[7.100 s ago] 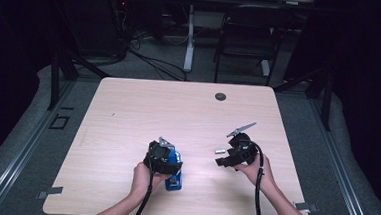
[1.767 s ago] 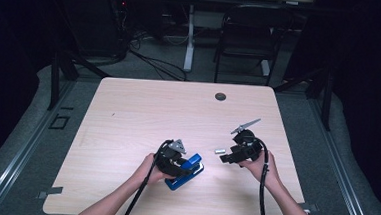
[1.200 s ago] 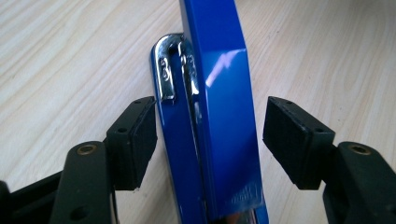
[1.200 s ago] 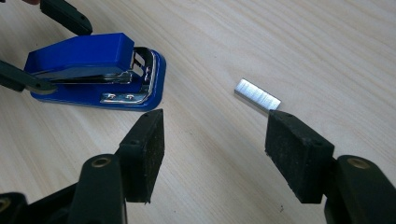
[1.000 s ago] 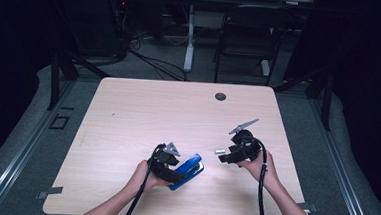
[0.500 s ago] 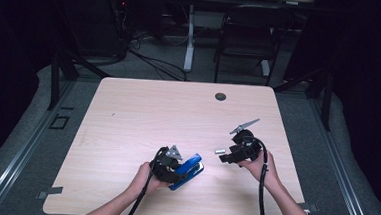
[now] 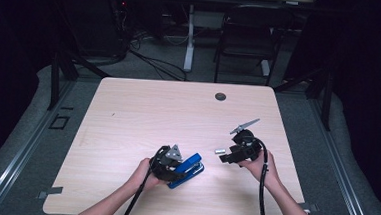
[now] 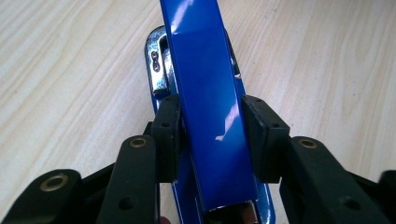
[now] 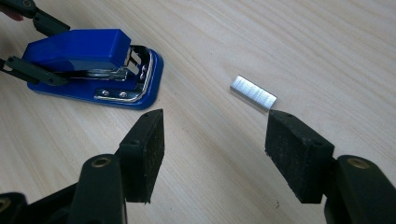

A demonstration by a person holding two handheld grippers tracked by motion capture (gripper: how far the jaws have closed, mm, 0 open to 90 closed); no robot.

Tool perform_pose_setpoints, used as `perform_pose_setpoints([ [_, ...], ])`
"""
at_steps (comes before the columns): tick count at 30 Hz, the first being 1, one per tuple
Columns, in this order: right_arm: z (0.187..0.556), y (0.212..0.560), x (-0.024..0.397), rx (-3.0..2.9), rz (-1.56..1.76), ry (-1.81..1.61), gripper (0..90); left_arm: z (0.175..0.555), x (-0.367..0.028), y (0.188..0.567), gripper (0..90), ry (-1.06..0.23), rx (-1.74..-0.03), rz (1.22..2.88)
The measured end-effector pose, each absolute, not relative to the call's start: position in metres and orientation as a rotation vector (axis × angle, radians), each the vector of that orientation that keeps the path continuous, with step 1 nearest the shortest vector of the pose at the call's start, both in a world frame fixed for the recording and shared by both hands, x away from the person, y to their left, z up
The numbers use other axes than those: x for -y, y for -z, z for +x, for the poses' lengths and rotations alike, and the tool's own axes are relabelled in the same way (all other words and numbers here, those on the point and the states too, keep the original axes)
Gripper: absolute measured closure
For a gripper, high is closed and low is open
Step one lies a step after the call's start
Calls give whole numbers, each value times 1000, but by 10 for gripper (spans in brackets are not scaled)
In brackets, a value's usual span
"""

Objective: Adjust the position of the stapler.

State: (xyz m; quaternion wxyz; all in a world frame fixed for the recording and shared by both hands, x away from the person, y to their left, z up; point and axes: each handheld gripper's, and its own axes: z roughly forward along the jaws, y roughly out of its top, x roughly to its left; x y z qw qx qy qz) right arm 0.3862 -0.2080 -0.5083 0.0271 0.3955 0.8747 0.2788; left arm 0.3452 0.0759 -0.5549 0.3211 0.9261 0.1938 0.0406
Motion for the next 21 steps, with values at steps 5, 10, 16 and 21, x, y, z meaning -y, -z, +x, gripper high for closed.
perform_pose_setpoints([
  [5, 386, 510, 207, -2704, 1234, -873, 376, 348, -75, 555, 622, -108, -426, 2455],
  [10, 387, 509, 208, -2715, 1218, -850, 375, 349, -73, 555, 636, -96, -328, 2470],
  [16, 387, 510, 208, -2717, 1223, -859, 374, 349, -70, 554, 641, -86, -220, 2489],
  [21, 386, 511, 207, -2720, 1223, -849, 378, 350, -69, 554, 617, -72, -277, 2504],
])
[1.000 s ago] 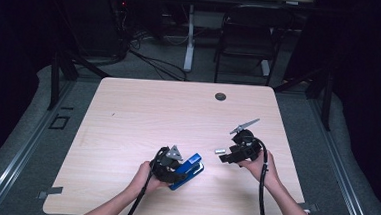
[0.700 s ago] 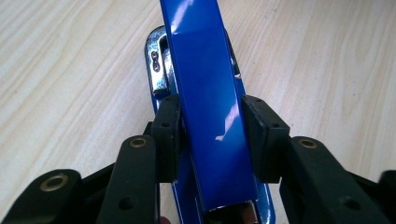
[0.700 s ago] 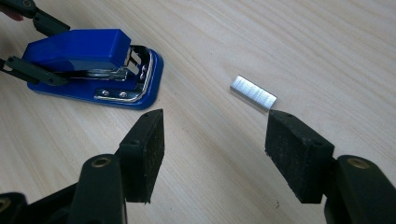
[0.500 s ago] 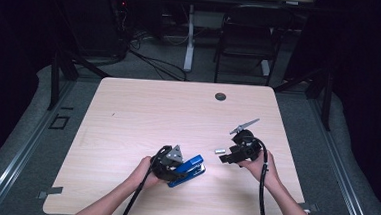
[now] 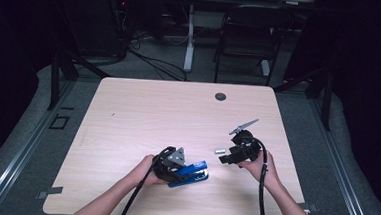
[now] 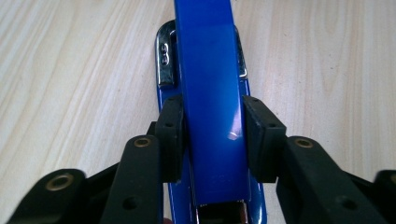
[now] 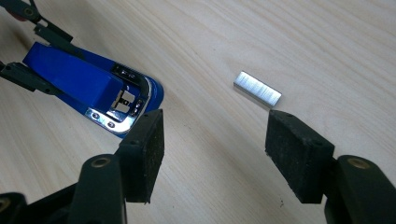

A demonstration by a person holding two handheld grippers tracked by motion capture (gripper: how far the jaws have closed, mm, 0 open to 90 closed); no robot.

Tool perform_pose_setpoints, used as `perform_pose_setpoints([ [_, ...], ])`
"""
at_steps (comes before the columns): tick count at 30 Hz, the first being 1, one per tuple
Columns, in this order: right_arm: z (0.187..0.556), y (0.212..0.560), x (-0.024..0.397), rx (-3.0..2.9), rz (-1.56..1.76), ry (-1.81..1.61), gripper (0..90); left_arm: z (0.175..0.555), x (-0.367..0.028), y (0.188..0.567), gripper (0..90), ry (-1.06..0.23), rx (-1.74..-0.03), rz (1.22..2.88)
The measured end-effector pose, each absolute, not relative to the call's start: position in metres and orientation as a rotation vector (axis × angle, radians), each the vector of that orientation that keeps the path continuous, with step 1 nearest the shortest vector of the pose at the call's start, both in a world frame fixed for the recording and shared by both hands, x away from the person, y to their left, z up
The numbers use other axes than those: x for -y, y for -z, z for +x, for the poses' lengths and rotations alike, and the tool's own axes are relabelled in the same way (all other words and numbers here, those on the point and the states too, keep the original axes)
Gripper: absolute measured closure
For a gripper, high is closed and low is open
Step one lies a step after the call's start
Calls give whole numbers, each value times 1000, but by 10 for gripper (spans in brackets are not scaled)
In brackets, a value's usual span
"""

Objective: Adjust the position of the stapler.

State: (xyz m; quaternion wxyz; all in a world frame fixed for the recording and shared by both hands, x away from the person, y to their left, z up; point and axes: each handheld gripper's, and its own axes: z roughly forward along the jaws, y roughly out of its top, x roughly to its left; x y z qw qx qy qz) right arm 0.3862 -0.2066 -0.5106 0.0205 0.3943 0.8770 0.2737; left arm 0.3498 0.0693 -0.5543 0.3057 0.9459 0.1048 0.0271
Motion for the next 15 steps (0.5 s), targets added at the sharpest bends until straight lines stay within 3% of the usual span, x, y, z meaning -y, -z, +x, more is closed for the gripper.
perform_pose_setpoints([
  [3, 385, 511, 204, -2742, 1191, -849, 382, 348, -72, 555, 485, -51, -337, 2521],
  [6, 383, 510, 201, -2764, 1154, -867, 370, 346, -80, 551, 435, -42, -378, 2513],
  [11, 378, 512, 189, -2813, 1086, -903, 317, 343, -89, 549, 448, -25, -431, 2507],
  [15, 375, 515, 177, -2858, 1020, -906, 289, 343, -90, 553, 509, -19, -439, 2526],
])
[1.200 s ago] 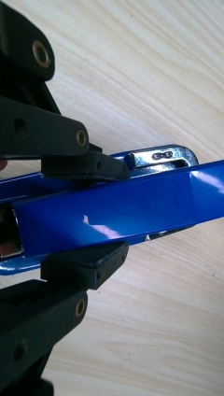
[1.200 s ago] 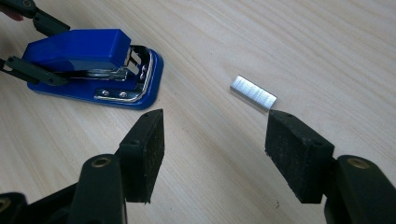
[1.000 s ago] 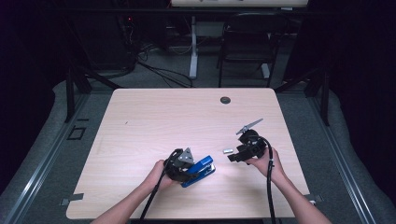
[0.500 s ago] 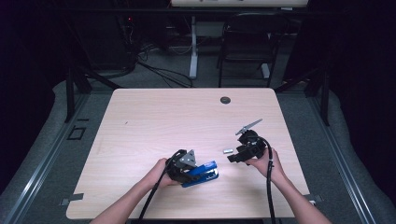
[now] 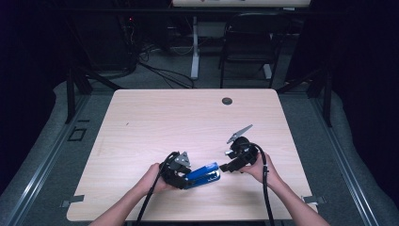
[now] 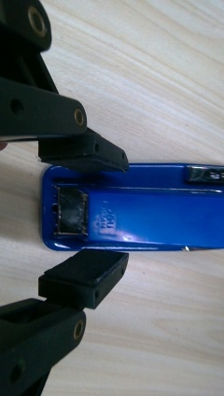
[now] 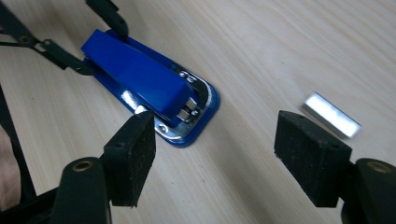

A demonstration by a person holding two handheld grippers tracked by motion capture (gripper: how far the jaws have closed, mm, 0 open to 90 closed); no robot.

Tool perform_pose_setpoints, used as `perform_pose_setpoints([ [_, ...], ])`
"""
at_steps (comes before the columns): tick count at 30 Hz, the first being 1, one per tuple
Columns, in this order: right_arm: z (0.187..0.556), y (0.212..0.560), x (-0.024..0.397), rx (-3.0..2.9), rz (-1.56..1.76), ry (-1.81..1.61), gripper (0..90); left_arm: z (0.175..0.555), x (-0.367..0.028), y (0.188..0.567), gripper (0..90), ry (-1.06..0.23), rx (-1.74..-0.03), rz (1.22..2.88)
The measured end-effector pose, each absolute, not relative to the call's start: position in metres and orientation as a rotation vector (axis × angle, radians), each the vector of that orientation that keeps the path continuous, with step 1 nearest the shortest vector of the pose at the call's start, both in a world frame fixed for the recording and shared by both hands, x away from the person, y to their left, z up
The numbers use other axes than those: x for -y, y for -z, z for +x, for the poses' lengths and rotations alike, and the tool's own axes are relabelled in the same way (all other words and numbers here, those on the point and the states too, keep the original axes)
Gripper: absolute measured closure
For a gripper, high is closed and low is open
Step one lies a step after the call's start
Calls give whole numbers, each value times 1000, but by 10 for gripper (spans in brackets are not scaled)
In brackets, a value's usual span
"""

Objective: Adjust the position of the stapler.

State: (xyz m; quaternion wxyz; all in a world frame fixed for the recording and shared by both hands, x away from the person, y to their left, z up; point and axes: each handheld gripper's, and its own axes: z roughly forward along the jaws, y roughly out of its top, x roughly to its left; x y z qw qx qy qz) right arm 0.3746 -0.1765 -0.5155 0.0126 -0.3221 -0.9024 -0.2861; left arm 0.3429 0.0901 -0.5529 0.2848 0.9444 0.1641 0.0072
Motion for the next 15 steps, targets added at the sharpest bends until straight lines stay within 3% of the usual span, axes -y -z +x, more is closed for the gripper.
perform_pose_setpoints([
  [8, 376, 526, 147, 2836, -862, 863, 310, 343, -92, 553, 590, -25, -433, 2517],
  [15, 372, 531, 127, 2869, -734, 837, 419, 341, -90, 553, 630, -39, -428, 2522],
])
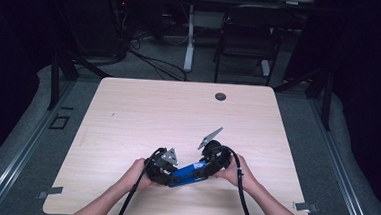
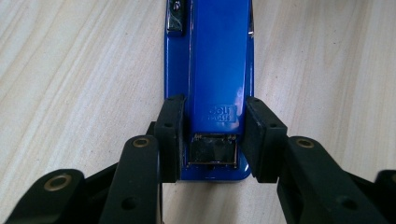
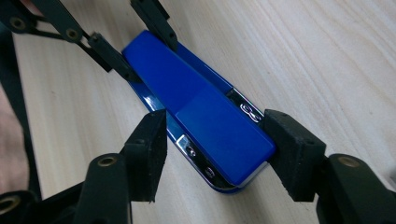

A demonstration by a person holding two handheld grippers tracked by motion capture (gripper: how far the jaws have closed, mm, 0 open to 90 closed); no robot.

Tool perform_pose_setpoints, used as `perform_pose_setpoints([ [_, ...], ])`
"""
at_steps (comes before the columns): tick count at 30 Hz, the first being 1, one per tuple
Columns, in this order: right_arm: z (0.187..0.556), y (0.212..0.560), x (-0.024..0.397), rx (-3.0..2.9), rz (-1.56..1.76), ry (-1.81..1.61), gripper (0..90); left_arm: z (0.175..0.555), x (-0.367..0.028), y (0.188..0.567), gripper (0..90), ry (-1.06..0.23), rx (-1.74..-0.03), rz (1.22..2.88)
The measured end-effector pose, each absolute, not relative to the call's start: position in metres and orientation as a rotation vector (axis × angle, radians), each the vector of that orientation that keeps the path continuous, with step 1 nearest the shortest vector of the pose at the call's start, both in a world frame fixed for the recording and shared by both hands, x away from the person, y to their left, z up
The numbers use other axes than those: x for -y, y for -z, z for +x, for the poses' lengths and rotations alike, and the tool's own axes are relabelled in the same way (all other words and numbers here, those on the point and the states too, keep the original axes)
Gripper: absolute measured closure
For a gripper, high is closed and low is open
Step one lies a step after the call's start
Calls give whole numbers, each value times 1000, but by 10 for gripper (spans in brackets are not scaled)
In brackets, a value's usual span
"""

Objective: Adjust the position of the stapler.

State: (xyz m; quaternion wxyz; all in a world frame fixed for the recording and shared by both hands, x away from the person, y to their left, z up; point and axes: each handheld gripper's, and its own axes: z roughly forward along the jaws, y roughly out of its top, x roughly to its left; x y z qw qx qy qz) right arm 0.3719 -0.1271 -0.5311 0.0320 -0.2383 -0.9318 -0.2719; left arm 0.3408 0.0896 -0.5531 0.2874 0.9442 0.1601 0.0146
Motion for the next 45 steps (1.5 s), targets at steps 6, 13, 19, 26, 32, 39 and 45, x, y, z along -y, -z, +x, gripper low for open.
perform_pose_setpoints([
  [6, 370, 532, 127, 2894, -719, 829, 449, 342, -89, 553, 633, -46, -407, 2528],
  [13, 368, 532, 129, 2900, -751, 828, 483, 349, -91, 553, 630, -39, -402, 2524],
  [19, 367, 531, 129, 2899, -771, 813, 502, 352, -91, 553, 618, -25, -395, 2531],
  [26, 363, 531, 130, 2905, -772, 801, 519, 357, -94, 554, 549, 20, -416, 2504],
  [32, 362, 531, 128, 2915, -791, 797, 523, 356, -94, 554, 572, -4, -431, 2512],
  [39, 359, 532, 124, 2987, -786, 796, 572, 364, -99, 554, 565, -14, -465, 2494],
  [45, 363, 533, 123, 3016, -771, 801, 567, 363, -96, 553, 578, -39, -459, 2495],
])
